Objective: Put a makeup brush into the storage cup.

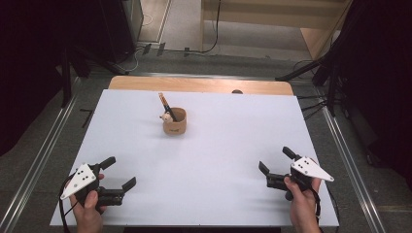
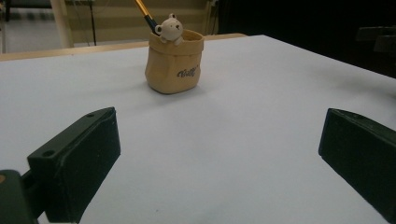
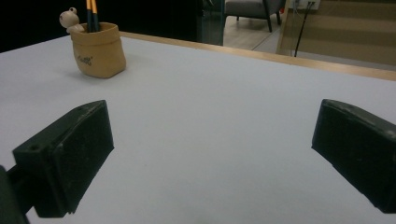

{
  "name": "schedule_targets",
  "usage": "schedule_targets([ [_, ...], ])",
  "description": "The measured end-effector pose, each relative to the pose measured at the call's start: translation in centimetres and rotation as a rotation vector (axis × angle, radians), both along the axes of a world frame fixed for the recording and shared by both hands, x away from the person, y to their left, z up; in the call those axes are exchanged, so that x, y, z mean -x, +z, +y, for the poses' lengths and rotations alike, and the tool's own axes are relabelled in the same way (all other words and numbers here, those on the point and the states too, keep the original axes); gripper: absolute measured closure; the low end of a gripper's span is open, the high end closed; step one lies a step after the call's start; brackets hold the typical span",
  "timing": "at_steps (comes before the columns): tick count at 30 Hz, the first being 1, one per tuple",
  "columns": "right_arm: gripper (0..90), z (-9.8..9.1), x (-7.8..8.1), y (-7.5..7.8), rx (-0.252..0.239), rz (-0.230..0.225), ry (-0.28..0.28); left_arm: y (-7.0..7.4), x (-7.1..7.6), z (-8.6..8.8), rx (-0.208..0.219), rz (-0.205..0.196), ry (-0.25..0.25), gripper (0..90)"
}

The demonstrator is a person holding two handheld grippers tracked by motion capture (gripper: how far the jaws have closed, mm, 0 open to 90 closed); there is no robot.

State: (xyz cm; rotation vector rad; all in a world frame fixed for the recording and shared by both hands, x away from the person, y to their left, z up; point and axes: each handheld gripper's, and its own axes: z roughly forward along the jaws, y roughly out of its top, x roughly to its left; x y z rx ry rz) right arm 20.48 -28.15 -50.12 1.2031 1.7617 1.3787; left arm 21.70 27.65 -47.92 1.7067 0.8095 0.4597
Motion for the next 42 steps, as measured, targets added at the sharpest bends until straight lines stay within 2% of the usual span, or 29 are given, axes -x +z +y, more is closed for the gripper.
schedule_targets([
  [5, 0.0, -1.0, 0.7, 0.0, -0.011, 0.007, -0.015, 0.0, 0.0, 0.1, -0.003, 0.004, 0.007, 0.0],
  [9, 0.0, -1.8, 1.6, -0.3, 0.006, 0.032, -0.023, -0.1, 0.0, 0.3, -0.002, 0.008, 0.009, 0.0],
  [11, 0.0, -2.3, 2.1, -0.4, -0.013, 0.04, -0.019, -0.1, 0.1, 0.4, 0.002, 0.01, 0.008, 0.0],
  [13, 0.0, -2.7, 2.6, -0.4, -0.006, 0.047, -0.026, 0.0, 0.2, 0.4, 0.0, 0.006, 0.008, 0.0],
  [19, 0.0, -4.3, 3.4, -0.3, -0.035, 0.043, -0.046, 0.1, 0.2, 0.7, 0.002, 0.005, 0.01, 0.0],
  [23, 0.0, -5.1, 3.6, -0.4, -0.03, 0.049, -0.059, 0.2, 0.1, 1.0, 0.008, 0.009, 0.015, 0.0],
  [32, 0.0, -5.4, 3.9, -0.5, -0.027, 0.051, -0.072, 0.2, -0.2, 1.2, 0.013, 0.014, 0.01, 0.0],
  [42, 0.0, -4.9, 3.9, -0.2, -0.032, 0.043, -0.07, 0.2, -0.3, 1.0, 0.012, 0.012, 0.001, 0.0],
])
